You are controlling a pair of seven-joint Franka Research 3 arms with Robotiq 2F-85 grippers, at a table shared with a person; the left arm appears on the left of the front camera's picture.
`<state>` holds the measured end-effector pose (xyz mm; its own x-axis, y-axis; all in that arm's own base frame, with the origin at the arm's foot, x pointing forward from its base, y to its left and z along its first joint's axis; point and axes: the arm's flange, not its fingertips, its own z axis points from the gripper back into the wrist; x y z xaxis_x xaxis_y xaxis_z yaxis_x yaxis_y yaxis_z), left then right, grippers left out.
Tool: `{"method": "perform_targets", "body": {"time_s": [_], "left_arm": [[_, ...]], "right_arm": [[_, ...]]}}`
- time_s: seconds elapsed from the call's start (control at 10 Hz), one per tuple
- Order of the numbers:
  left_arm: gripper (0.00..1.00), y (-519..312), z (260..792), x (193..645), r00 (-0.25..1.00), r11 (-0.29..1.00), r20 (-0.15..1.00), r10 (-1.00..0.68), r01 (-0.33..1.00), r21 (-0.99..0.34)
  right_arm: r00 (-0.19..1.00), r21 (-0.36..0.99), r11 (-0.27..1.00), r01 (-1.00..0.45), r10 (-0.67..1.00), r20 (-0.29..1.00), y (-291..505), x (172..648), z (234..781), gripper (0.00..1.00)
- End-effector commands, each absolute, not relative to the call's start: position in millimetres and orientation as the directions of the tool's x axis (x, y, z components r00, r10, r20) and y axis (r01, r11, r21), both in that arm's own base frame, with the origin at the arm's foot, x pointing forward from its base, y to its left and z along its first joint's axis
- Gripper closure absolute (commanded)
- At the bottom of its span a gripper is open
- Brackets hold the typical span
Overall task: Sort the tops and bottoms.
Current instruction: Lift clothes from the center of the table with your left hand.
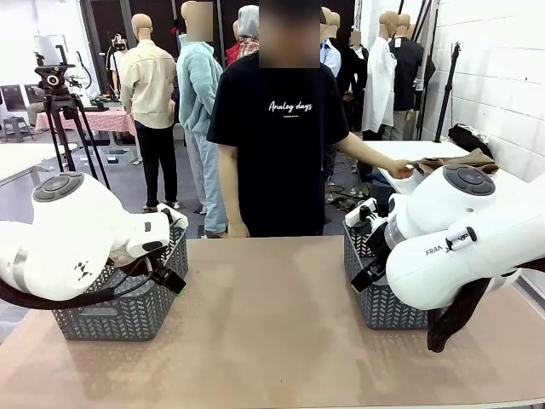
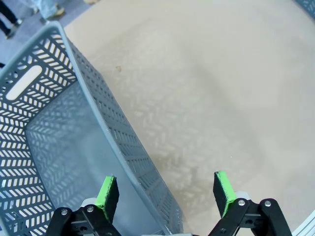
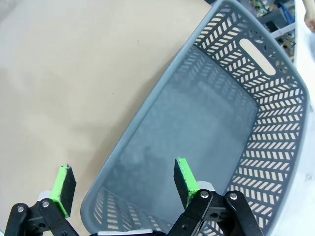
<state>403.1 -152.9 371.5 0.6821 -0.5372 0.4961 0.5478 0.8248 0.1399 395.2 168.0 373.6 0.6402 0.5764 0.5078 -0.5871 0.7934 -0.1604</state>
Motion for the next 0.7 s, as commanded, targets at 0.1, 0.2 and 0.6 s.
{"method": "perform_targets", "body": {"time_s": [0.1,0.2,0.6], "left_arm": [[0.0,-151.5,371.6,403.6,0.684,0.827,0.497,-0.535,0.546,0.139],[0.0,-151.5,371.6,403.6,0.684,0.827,0.497,-0.535,0.546,0.139],[0.0,-151.5,371.6,403.6,0.684,0.827,0.497,-0.535,0.546,0.139]], "right_arm": [[0.64,-0.16,0.793,-0.587,0.576,0.508,168.2,395.1,373.5,0.0],[0.64,-0.16,0.793,-0.587,0.576,0.508,168.2,395.1,373.5,0.0],[0.64,-0.16,0.793,-0.587,0.576,0.508,168.2,395.1,373.5,0.0]]}}
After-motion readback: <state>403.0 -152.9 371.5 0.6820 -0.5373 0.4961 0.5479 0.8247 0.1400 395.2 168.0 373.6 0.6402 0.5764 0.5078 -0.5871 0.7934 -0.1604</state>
